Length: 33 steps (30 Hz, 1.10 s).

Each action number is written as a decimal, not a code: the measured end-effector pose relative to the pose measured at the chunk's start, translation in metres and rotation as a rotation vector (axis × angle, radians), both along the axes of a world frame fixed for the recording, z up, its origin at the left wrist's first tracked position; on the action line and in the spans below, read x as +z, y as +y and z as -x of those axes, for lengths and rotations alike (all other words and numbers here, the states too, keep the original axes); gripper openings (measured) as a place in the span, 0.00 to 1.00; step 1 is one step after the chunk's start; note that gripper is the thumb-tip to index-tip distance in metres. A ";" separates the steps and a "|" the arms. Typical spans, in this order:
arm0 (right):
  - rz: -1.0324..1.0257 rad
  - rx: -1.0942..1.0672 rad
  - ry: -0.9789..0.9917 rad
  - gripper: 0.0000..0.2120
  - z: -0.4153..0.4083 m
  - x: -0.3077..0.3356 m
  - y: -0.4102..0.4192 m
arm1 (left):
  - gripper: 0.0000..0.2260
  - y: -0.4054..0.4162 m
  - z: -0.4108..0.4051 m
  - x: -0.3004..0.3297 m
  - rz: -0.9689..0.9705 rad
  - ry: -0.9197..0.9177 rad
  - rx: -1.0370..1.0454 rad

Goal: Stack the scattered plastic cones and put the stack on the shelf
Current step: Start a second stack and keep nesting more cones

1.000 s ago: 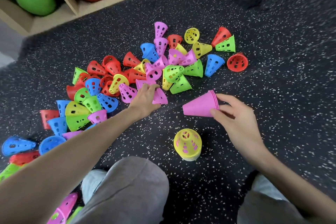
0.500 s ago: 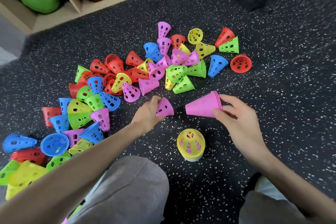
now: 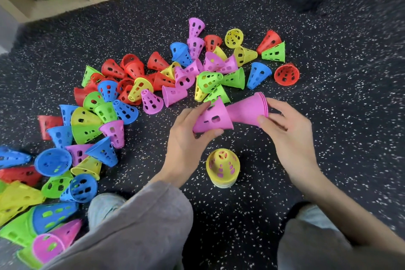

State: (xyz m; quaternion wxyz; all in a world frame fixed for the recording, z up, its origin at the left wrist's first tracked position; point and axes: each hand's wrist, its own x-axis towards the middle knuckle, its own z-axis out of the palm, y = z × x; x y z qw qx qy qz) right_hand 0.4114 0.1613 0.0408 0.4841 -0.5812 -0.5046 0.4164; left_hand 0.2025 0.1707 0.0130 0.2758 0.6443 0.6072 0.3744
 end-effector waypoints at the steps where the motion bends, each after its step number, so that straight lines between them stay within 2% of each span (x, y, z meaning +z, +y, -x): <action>1: -0.007 0.026 0.009 0.19 0.001 -0.001 -0.001 | 0.29 -0.003 0.000 -0.001 0.007 0.000 -0.008; 9: 0.016 0.188 0.041 0.17 0.012 -0.006 -0.005 | 0.28 -0.010 -0.006 -0.003 0.019 -0.038 -0.019; 14: 0.052 0.228 0.058 0.20 0.018 -0.005 -0.002 | 0.26 -0.008 -0.004 -0.005 0.030 -0.050 -0.006; 18: 0.028 0.198 0.058 0.18 0.016 -0.005 -0.001 | 0.21 -0.009 -0.004 -0.004 0.064 -0.133 0.007; 22: 0.037 0.125 0.064 0.18 0.014 -0.005 -0.003 | 0.11 -0.003 0.005 -0.011 0.058 -0.241 0.067; 26: 0.048 0.081 0.054 0.19 0.009 -0.007 -0.006 | 0.13 0.024 0.026 -0.022 0.121 -0.101 0.124; 33: 0.075 0.050 0.041 0.18 0.003 -0.005 -0.007 | 0.22 0.095 0.070 -0.028 0.416 0.192 0.023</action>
